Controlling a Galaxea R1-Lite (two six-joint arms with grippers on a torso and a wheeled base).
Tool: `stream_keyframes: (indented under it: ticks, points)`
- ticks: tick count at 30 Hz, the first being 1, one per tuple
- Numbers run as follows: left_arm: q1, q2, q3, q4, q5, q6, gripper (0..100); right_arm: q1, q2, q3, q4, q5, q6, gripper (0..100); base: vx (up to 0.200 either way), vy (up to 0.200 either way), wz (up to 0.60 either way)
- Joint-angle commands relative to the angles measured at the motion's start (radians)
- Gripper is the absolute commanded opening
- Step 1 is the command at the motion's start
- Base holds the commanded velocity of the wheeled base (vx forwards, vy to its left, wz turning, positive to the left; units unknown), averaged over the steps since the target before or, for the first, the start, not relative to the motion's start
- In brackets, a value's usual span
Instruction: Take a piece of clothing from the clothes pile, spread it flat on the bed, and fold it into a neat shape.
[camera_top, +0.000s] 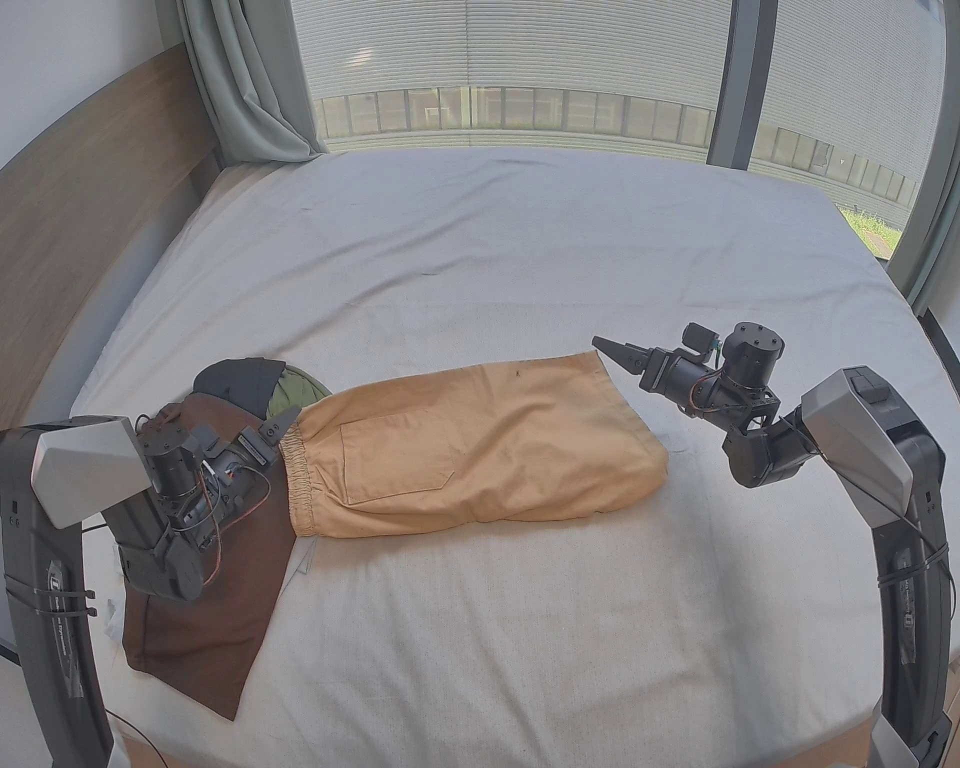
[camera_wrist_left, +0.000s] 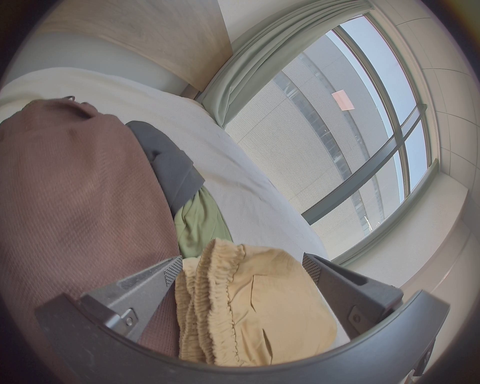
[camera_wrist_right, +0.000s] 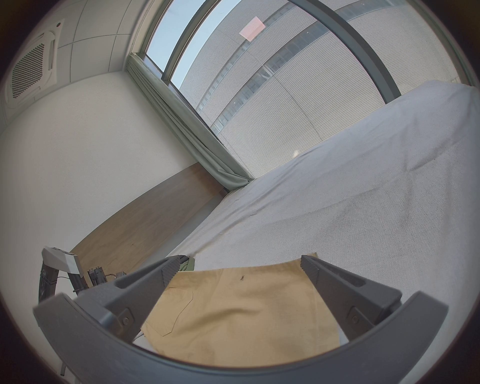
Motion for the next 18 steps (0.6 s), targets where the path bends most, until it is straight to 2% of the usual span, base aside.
stream_keyframes:
  ticks: [1,10,18]
  points:
    - [0.005,-0.031,-0.002,-0.001,-0.001,-0.002,100,0.005,-0.018,0.031,-0.007,-0.002,-0.001,100,0.0,0.0,0.0]
    - [0.005,-0.125,0.044,-0.001,-0.017,-0.038,100,0.023,-0.11,0.203,-0.034,-0.002,-0.005,100,0.0,0.0,0.0]
    - [-0.003,-0.211,0.126,-0.001,-0.106,-0.061,100,0.029,-0.148,0.397,-0.165,-0.002,-0.007,100,0.0,0.0,0.0]
